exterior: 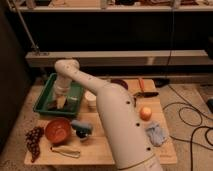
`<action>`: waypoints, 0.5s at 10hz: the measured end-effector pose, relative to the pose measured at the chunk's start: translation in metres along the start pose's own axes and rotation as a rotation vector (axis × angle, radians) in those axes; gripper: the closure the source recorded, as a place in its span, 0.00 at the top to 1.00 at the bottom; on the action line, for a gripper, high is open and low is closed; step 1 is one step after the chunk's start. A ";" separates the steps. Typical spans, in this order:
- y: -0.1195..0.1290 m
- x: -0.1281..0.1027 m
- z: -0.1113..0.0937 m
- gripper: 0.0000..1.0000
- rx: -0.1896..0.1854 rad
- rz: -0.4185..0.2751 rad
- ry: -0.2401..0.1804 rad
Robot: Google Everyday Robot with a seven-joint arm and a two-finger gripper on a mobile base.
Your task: Wipe tray with eraser
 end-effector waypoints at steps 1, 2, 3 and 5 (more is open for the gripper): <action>0.000 0.011 -0.005 0.00 0.007 0.018 0.002; -0.001 0.017 -0.005 0.00 0.009 0.033 0.004; -0.006 0.028 -0.006 0.00 0.016 0.056 0.005; -0.028 0.051 -0.013 0.00 0.036 0.103 0.010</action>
